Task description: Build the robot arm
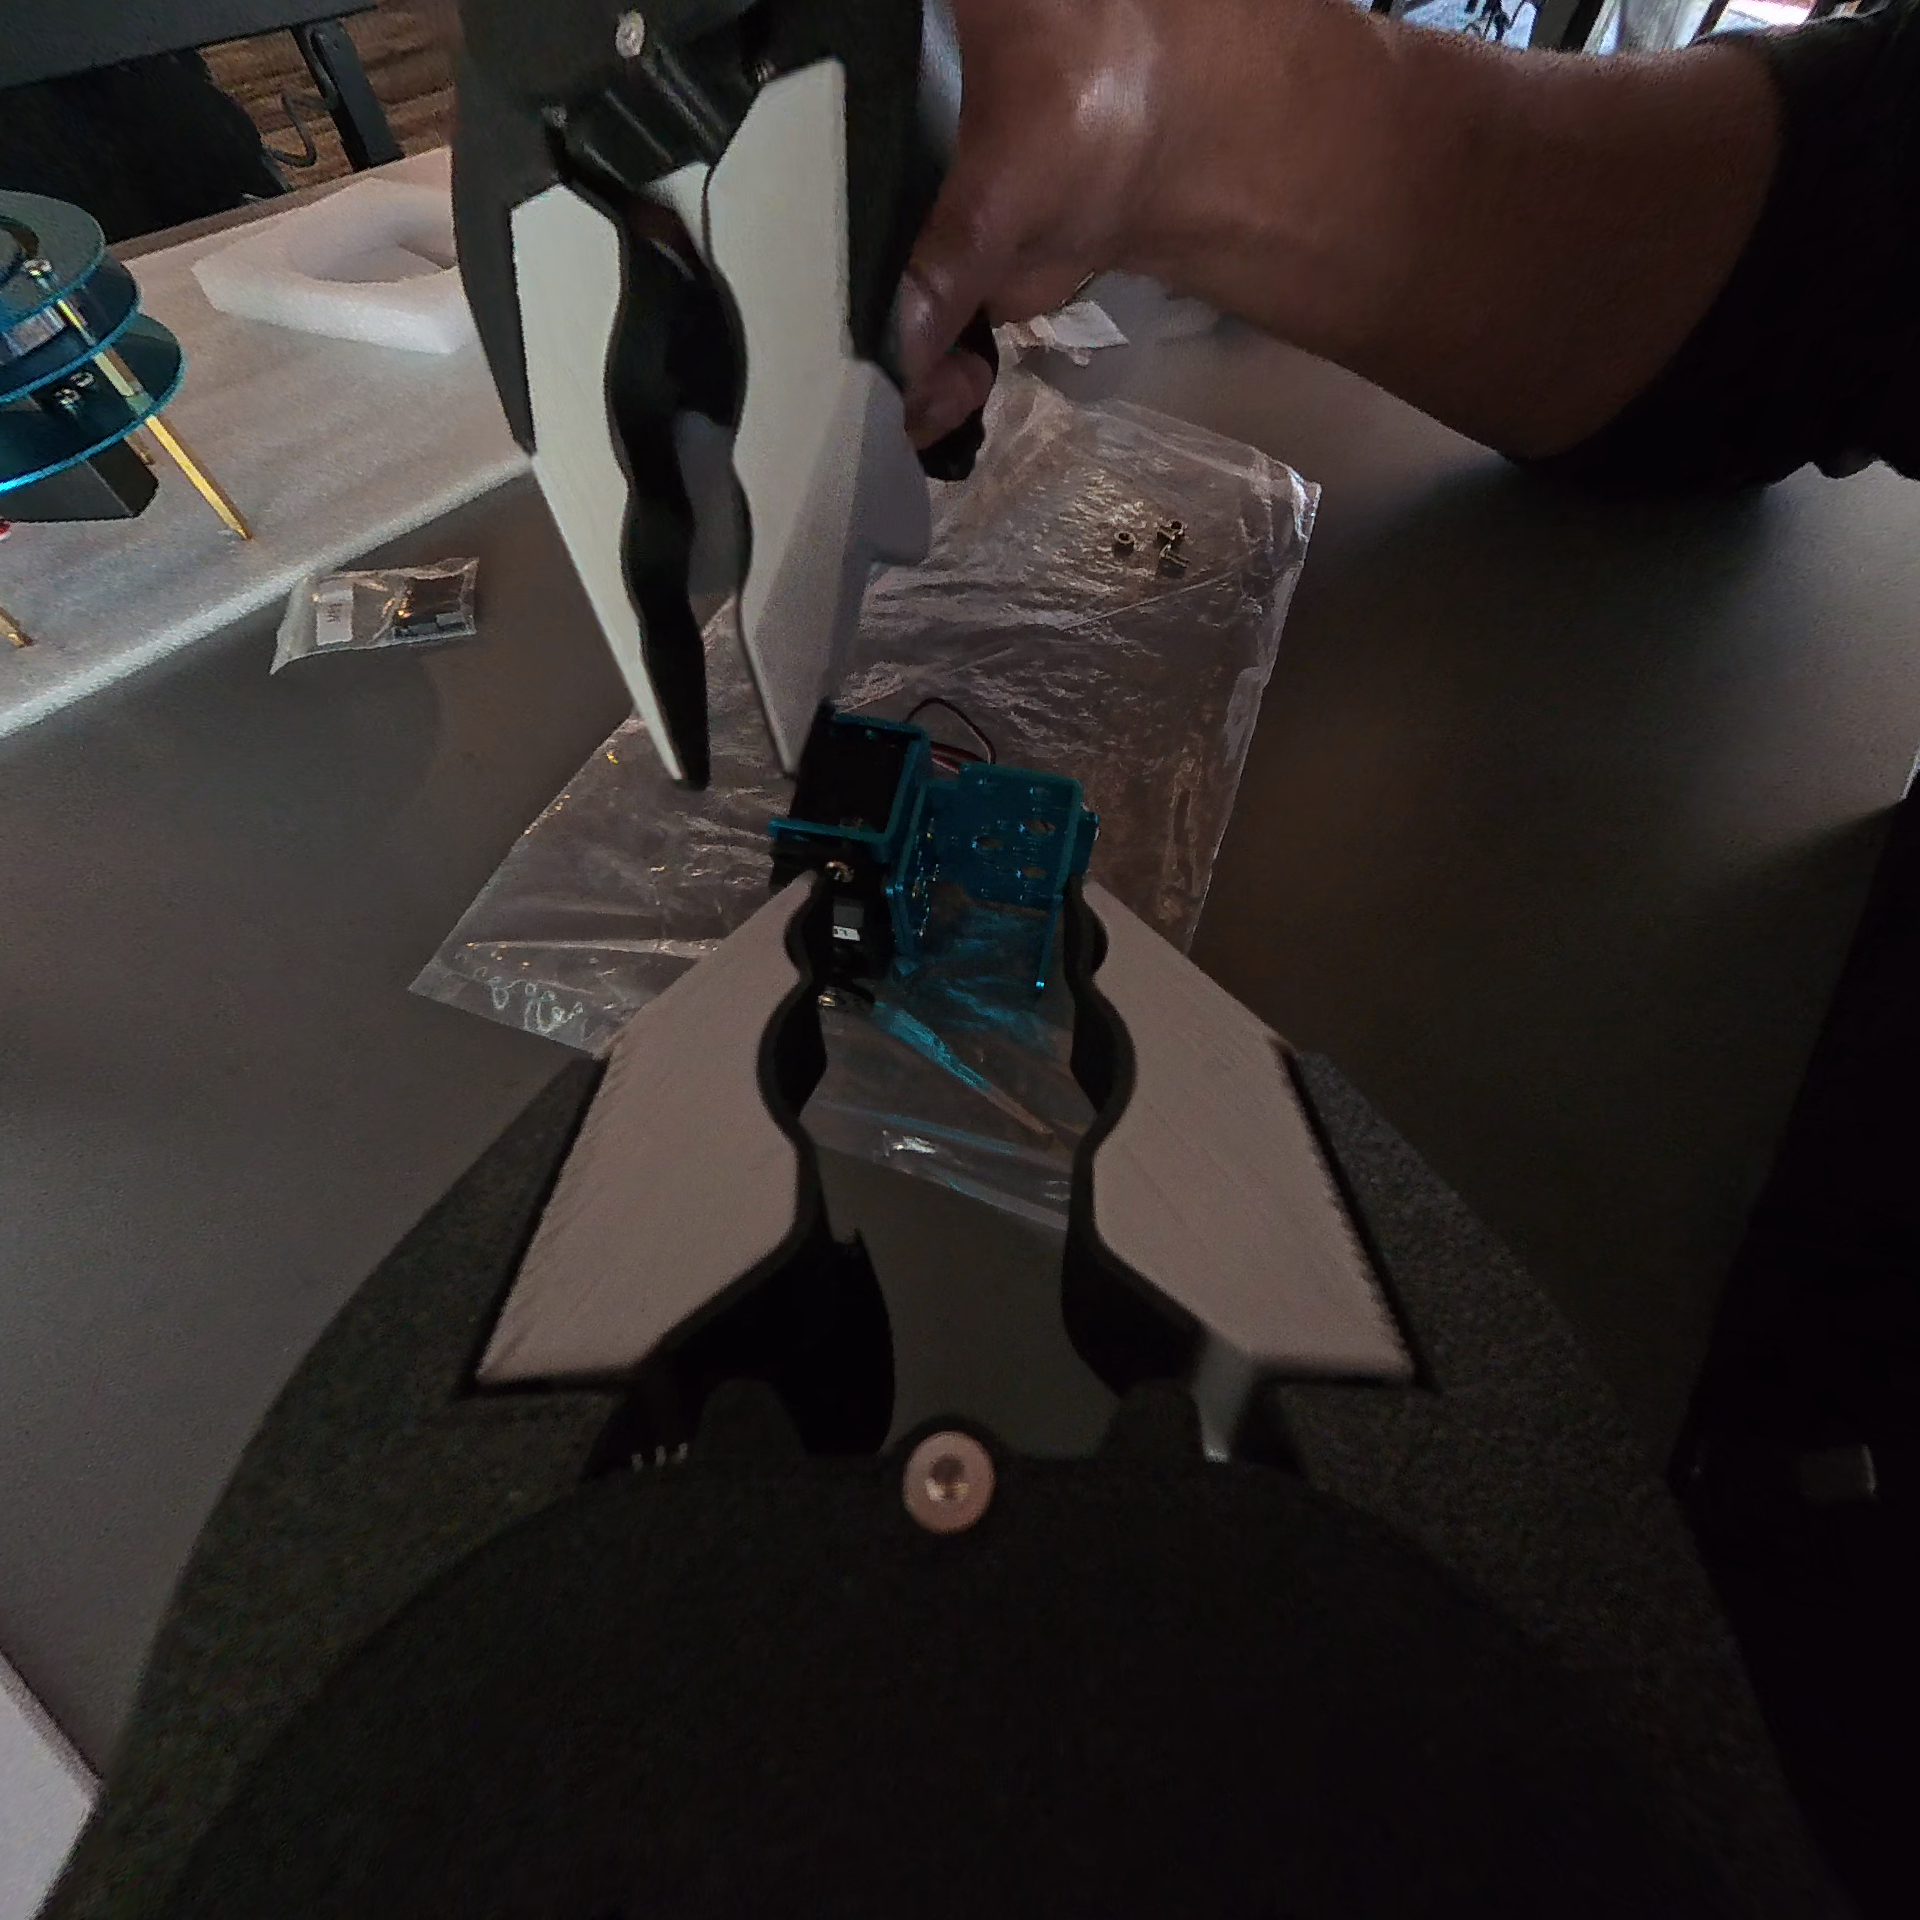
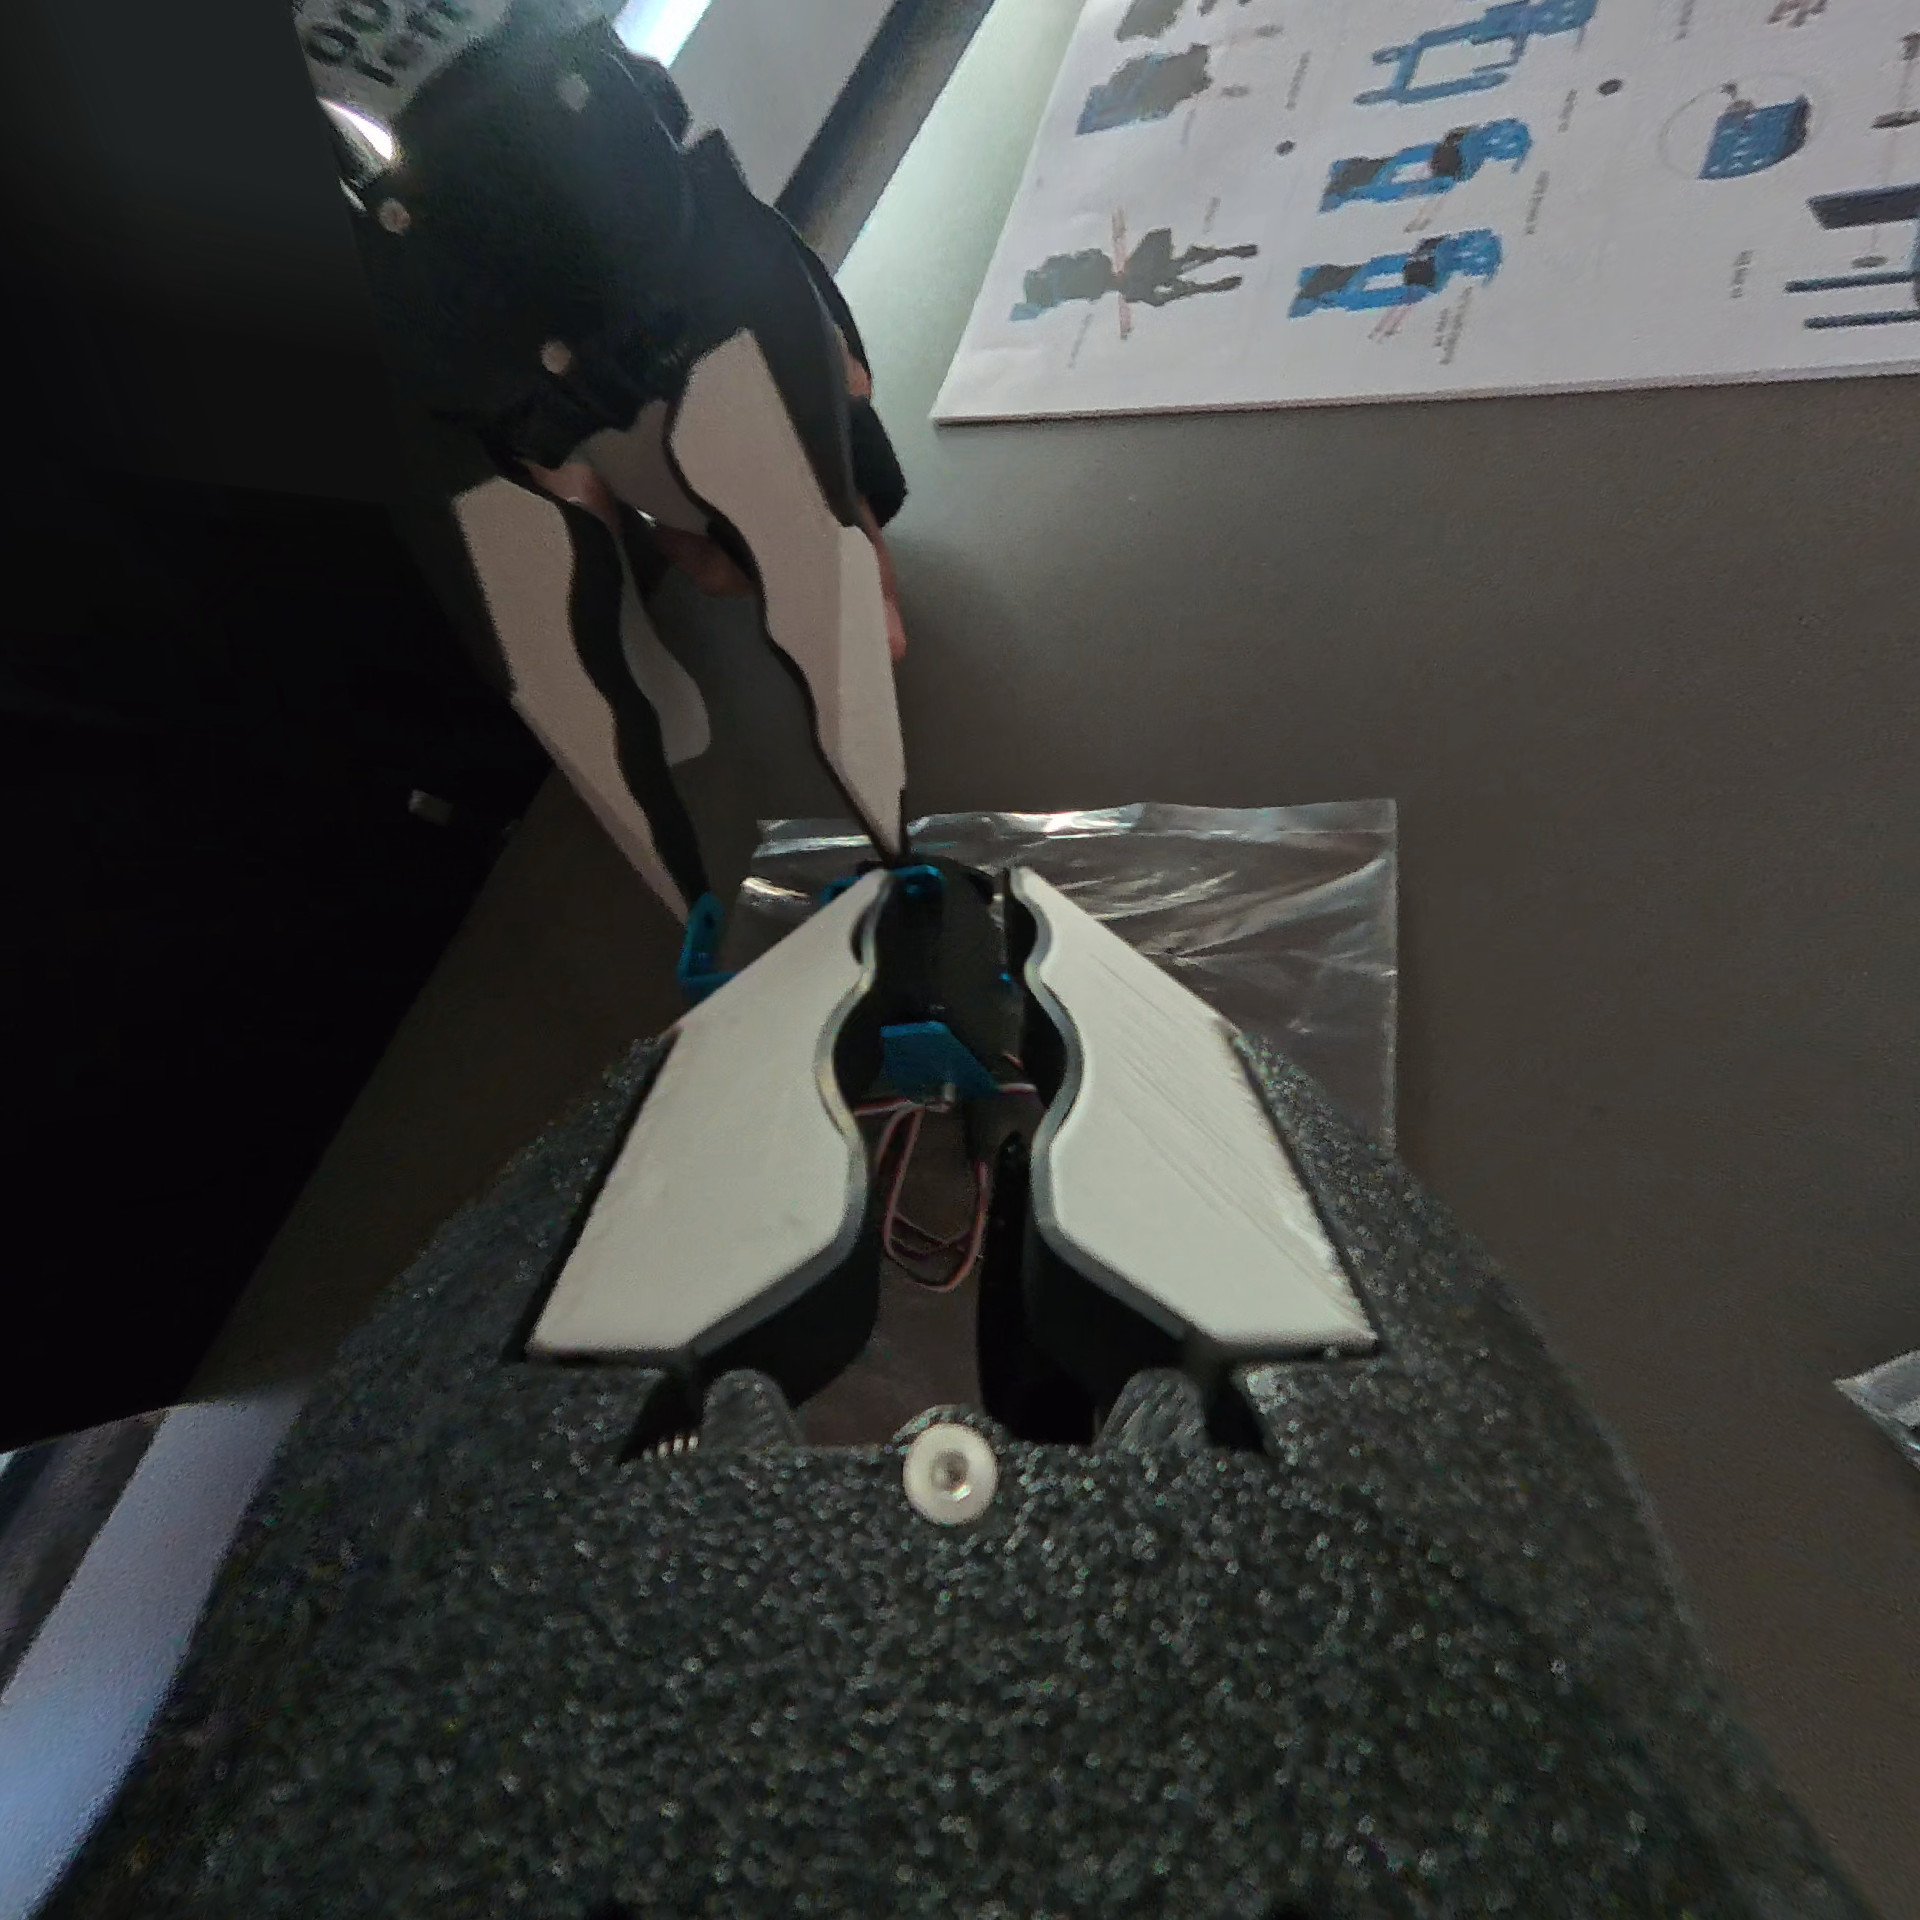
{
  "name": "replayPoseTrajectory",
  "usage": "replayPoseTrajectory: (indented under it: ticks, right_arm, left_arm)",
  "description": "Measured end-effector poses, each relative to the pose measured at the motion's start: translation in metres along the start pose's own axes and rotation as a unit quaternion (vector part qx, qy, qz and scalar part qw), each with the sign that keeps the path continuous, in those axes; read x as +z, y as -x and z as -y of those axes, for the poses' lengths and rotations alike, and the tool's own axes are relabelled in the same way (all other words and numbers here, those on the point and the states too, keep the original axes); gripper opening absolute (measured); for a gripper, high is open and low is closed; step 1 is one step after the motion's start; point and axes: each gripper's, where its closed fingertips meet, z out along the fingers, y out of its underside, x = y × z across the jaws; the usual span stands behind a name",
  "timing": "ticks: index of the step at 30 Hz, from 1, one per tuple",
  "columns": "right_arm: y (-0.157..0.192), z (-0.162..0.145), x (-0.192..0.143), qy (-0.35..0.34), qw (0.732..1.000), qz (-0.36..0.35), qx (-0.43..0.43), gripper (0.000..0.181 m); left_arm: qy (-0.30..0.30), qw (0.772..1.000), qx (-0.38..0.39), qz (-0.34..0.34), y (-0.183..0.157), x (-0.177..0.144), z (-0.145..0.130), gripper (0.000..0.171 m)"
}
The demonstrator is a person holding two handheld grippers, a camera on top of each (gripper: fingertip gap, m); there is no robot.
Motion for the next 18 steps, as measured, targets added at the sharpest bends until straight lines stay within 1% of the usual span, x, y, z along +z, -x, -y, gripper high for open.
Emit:
replayPoseTrajectory:
  ticks: [3, 4, 6, 7, 8, 10, 12, 13, 16, 18]
  right_arm:
    - [0.008, -0.004, 0.006, 0.013, 1.000, 0.018, -0.004, 0.024]
    - [0.007, -0.006, 0.009, 0.021, 1.000, 0.015, -0.007, 0.024]
    - [0.004, -0.003, 0.009, 0.013, 1.000, 0.012, -0.002, 0.024]
    - [-0.004, -0.003, 0.006, 0.011, 1.000, -0.009, -0.002, 0.014]
    - [-0.008, -0.002, 0.003, 0.007, 1.000, -0.022, -0.005, 0.014]
    - [0.000, 0.001, 0.000, -0.005, 1.000, 0.004, 0.004, 0.018]
    - [0.007, -0.003, 0.003, 0.006, 1.000, 0.023, 0.012, 0.028]
    - [0.008, -0.007, 0.006, 0.020, 0.999, 0.025, 0.011, 0.028]
    - [0.008, -0.002, 0.008, 0.005, 1.000, 0.027, 0.007, 0.026]
    - [0.007, -0.003, 0.006, 0.007, 1.000, 0.026, 0.011, 0.027]
  left_arm:
    - [0.000, 1.000, -0.001, -0.001, 0.000, 0.000, 0.000, 0.044]
    - [0.000, 1.000, 0.000, -0.001, 0.000, 0.000, 0.000, 0.044]
    - [0.001, 1.000, -0.001, -0.001, 0.000, 0.000, 0.000, 0.044]
    - [0.000, 1.000, -0.001, -0.002, 0.000, -0.001, 0.000, 0.044]
    - [0.001, 1.000, -0.001, -0.001, 0.000, -0.001, 0.000, 0.044]
    - [0.000, 1.000, -0.001, -0.001, 0.000, 0.000, 0.000, 0.044]
    - [0.000, 1.000, 0.000, -0.002, 0.000, 0.000, 0.000, 0.044]
    - [0.000, 1.000, 0.000, -0.003, 0.000, 0.000, 0.000, 0.044]
    - [0.000, 1.000, 0.000, -0.003, 0.000, 0.000, 0.000, 0.044]
    - [0.001, 1.000, 0.000, -0.003, 0.000, 0.000, 0.000, 0.044]
